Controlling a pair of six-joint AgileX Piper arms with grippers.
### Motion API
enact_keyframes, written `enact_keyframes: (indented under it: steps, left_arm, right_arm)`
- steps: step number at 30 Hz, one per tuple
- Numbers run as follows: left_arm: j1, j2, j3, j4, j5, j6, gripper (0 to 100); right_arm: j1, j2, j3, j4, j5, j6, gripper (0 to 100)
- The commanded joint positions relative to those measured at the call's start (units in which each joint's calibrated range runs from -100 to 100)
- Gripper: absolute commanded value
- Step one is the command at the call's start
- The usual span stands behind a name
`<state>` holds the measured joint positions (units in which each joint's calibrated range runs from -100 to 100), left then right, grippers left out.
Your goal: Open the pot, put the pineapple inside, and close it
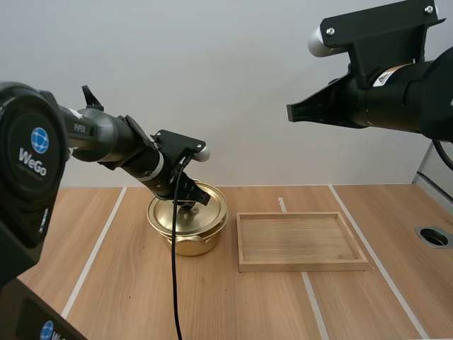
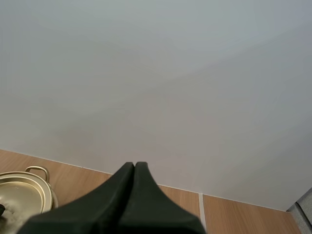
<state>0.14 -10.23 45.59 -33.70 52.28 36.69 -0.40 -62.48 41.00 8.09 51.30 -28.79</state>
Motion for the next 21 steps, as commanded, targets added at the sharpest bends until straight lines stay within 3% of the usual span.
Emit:
enact_keyframes:
  steps: [1, 21]
  left_arm:
    - [-0.13, 0.11, 1.79, -0.33, -1.27, 1.22, 0]
    - [-0.13, 5.23, 2.65, -9.07, -4.68, 8.74, 0]
  right_arm:
    - [-0.24, -0.75, -0.54, -0.15, 0.12, 0.11, 0]
    - [-0.24, -0.75, -0.54, 0.22, 0.2, 0.11, 0]
